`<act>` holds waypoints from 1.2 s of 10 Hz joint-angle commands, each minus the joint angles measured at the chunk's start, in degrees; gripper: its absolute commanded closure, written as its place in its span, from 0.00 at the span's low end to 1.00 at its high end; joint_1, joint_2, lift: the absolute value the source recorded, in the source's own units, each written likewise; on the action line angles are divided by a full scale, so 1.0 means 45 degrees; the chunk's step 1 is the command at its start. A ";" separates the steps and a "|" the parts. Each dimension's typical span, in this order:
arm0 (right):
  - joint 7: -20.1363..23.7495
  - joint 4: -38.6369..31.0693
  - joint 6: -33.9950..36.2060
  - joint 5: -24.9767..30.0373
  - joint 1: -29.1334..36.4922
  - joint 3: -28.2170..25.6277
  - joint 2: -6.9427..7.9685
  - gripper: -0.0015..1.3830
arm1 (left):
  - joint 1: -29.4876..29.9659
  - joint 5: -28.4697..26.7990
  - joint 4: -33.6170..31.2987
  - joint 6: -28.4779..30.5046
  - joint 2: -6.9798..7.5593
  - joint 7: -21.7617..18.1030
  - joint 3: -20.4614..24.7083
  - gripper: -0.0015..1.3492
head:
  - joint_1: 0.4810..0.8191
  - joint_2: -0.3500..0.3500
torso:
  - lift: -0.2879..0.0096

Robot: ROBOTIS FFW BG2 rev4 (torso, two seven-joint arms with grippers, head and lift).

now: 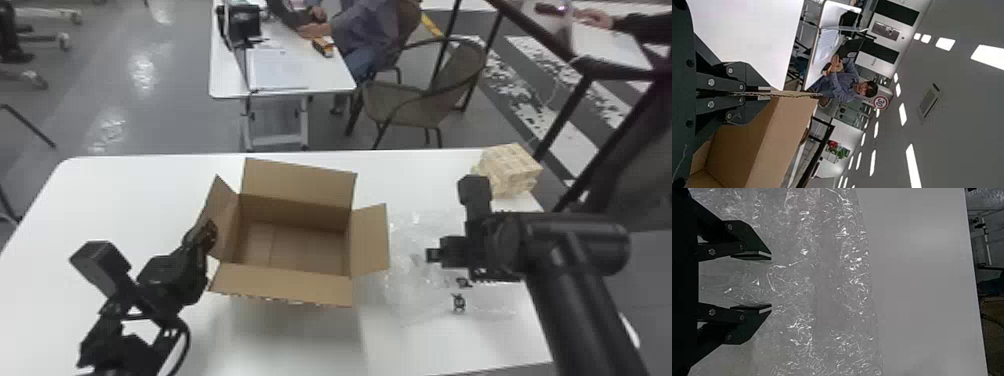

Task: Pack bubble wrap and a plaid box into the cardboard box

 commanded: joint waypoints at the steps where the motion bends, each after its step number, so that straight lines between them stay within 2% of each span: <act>1: 0.0209 -0.0483 0.0066 0.0070 0.0155 0.0015 -0.0082 0.73 | -0.0004 0.0041 0.0000 0.0000 -0.0033 0.0000 -0.0010 0.86 | 0.63 0.35 | 0.72; 3: 0.1009 -0.1381 0.0457 0.0070 0.0351 -0.0024 -0.0473 0.80 | -0.0004 0.0041 0.0000 -0.0020 -0.0033 0.0000 0.0010 0.86 | 0.63 0.35 | 0.72; 4: 0.1380 -0.2143 0.0945 0.0207 0.0487 -0.0200 -0.0629 0.80 | -0.0023 0.0041 0.0000 -0.0020 -0.0033 0.0039 -0.0010 0.86 | 0.63 0.35 | 0.72; 6: 0.3158 -0.3432 0.1863 0.1340 0.0800 -0.0493 -0.0942 0.80 | -0.0023 0.0041 0.0000 -0.0039 -0.0033 0.0117 -0.0010 0.86 | 0.63 0.35 | 0.72; 9: 0.6478 -0.6069 0.2508 0.3508 0.1659 -0.1079 -0.0922 0.80 | -0.0004 0.0041 0.0000 -0.0117 -0.0033 0.0312 0.0010 0.86 | 0.63 0.33 | 0.72; 10: 0.7943 -0.6928 0.2820 0.4953 0.1835 -0.1059 -0.0863 0.80 | -0.0023 0.0022 0.0020 -0.0117 -0.0033 0.0430 0.0029 0.86 | 0.63 0.33 | 0.72; 11: 0.9623 -0.7319 0.2859 0.6613 0.1913 -0.1118 -0.0668 0.80 | 0.0035 0.0022 0.0039 -0.0391 -0.0033 0.0762 -0.0010 0.86 | 0.63 0.34 | 0.72; 12: 1.0834 -0.7377 0.2605 0.7883 0.1933 -0.1118 -0.0336 0.80 | 0.0153 0.0041 0.0039 -0.0762 -0.0033 0.1387 -0.0244 0.86 | 0.63 0.35 | 0.72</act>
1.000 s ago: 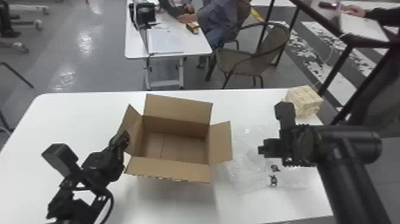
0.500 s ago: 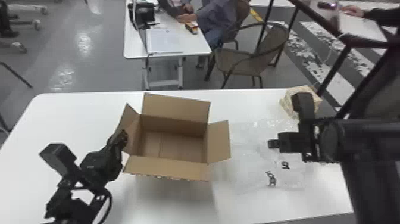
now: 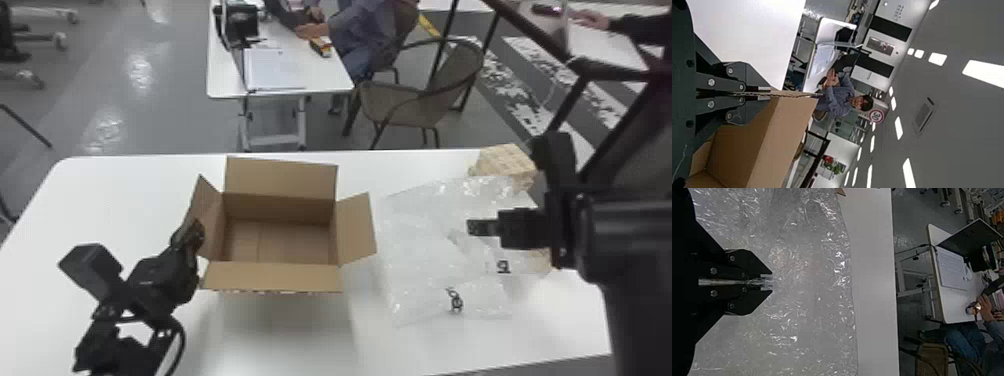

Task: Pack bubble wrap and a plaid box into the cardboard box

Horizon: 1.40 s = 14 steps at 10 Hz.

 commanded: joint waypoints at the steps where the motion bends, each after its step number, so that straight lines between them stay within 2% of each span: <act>1: 0.0609 0.0056 -0.0410 0.1326 0.0018 -0.0123 0.0499 0.80 | 0.0182 0.0074 0.0001 -0.0512 -0.0033 0.0788 -0.0494 0.86 | 0.63 0.35 | 0.72; 2: 0.0726 0.0173 -0.0722 0.1404 -0.0021 -0.0201 0.0714 0.80 | 0.0397 0.0289 0.0001 -0.1156 -0.0033 0.1921 -0.1080 0.86 | 0.63 0.35 | 0.72; 3: 0.0765 0.0310 -0.0898 0.1286 -0.0119 -0.0201 0.0831 0.80 | 0.0475 0.0308 0.0001 -0.1684 0.0020 0.2663 -0.1549 0.86 | 0.63 0.36 | 0.72; 5: 0.0784 0.0603 -0.1406 0.1111 -0.0490 -0.0084 0.1280 0.80 | 0.0494 0.0074 -0.0018 -0.2856 0.0449 0.4284 -0.2720 0.86 | 0.63 0.36 | 0.72; 7: 0.0765 0.1247 -0.2090 0.0642 -0.1310 0.0561 0.1808 0.80 | 0.0436 0.0054 -0.0018 -0.3129 0.0703 0.4675 -0.3072 0.86 | 0.63 0.38 | 0.72; 8: 0.0765 0.1638 -0.2480 0.0329 -0.1662 0.0912 0.2179 0.80 | 0.0377 0.0132 -0.0018 -0.3110 0.0801 0.4772 -0.3111 0.86 | 0.63 0.42 | 0.72; 9: 0.0765 0.2009 -0.2715 -0.0257 -0.1896 0.1342 0.2354 0.80 | 0.0377 0.0093 -0.0018 -0.3129 0.0840 0.4909 -0.3131 0.86 | 0.63 0.44 | 0.72; 11: 0.0745 0.2927 -0.3183 -0.1956 -0.2306 0.2221 0.2464 0.80 | 0.0416 0.0074 -0.0018 -0.3188 0.0859 0.5065 -0.3053 0.86 | 0.63 0.55 | 0.72; 13: 0.0609 0.3415 -0.3418 -0.2913 -0.2424 0.2866 0.2464 0.80 | 0.0377 0.0054 -0.0018 -0.3188 0.0937 0.5143 -0.3150 0.86 | 0.63 0.66 | 0.72; 14: 0.0472 0.3611 -0.3457 -0.3245 -0.2424 0.3100 0.2464 0.80 | 0.0377 0.0054 -0.0018 -0.3188 0.0937 0.5163 -0.3150 0.86 | 0.63 0.68 | 0.72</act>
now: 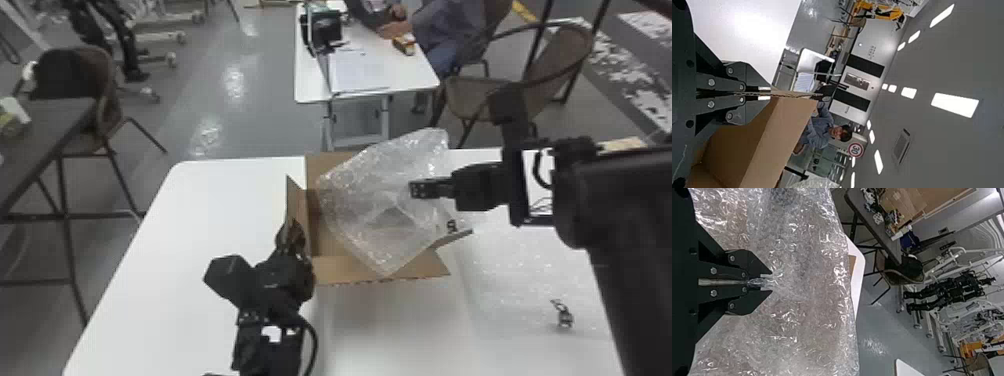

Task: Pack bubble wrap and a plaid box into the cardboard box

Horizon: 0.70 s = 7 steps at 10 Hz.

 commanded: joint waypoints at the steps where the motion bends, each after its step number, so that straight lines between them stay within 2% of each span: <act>1: -0.0216 0.0642 -0.0253 -0.0648 -0.0023 0.0284 0.0012 0.80 | -0.0003 0.0019 0.0000 -0.0094 0.0009 0.0017 -0.0029 0.86 | 0.63 0.70 | 0.72; 2: -0.0490 0.1755 -0.0858 -0.1625 -0.0062 0.0362 0.0012 0.80 | -0.0003 0.0077 0.0000 -0.0211 0.0028 0.0037 -0.0049 0.86 | 0.63 0.72 | 0.72; 4: -0.1447 0.2927 -0.1737 -0.2289 -0.0081 0.0714 0.0012 0.80 | -0.0003 0.0253 0.0000 -0.0387 0.0106 0.0037 -0.0166 0.86 | 0.63 0.76 | 0.72; 7: -0.2423 0.5271 -0.4725 -0.4437 -0.0062 0.0987 0.0012 0.81 | 0.0017 0.0370 0.0000 -0.0504 0.0184 0.0037 -0.0263 0.86 | 0.63 0.78 | 0.72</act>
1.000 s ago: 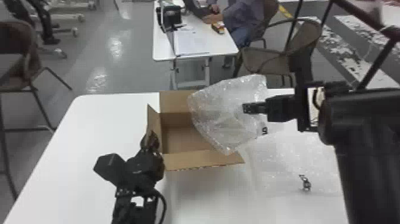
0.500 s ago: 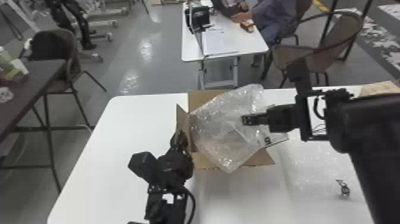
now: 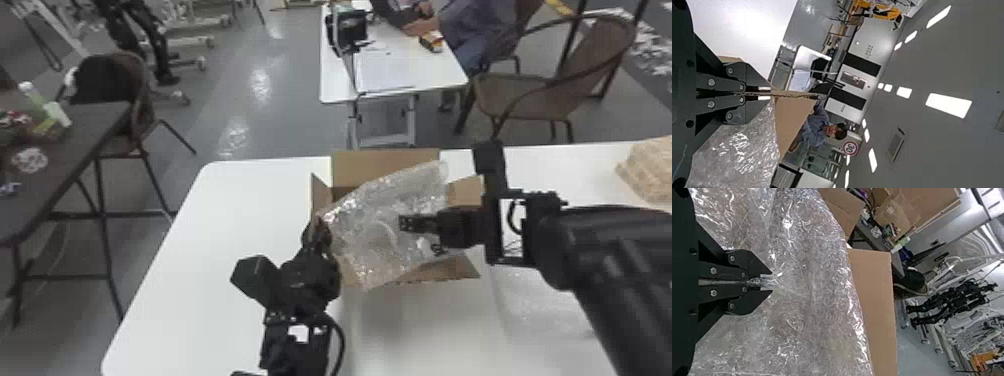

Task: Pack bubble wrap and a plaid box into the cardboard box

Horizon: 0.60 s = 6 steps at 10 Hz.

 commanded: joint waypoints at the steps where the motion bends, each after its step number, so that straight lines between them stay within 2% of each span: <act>1: -0.0092 0.0527 -0.0644 -0.0380 0.0057 0.0067 0.0011 0.81 | 0.0009 0.0011 0.0000 -0.0036 0.0005 0.0002 -0.0009 0.86 | 0.63 0.79 | 0.72; 4: -0.0463 0.0742 -0.1054 0.0069 0.0135 0.0067 0.0011 0.81 | 0.0009 0.0070 0.0000 -0.0154 0.0025 0.0002 -0.0029 0.86 | 0.63 0.80 | 0.72; 6: -0.1401 0.0918 -0.1894 0.0147 0.0311 0.0047 0.0011 0.81 | 0.0029 0.0129 0.0000 -0.0173 0.0044 0.0002 -0.0029 0.86 | 0.63 0.79 | 0.72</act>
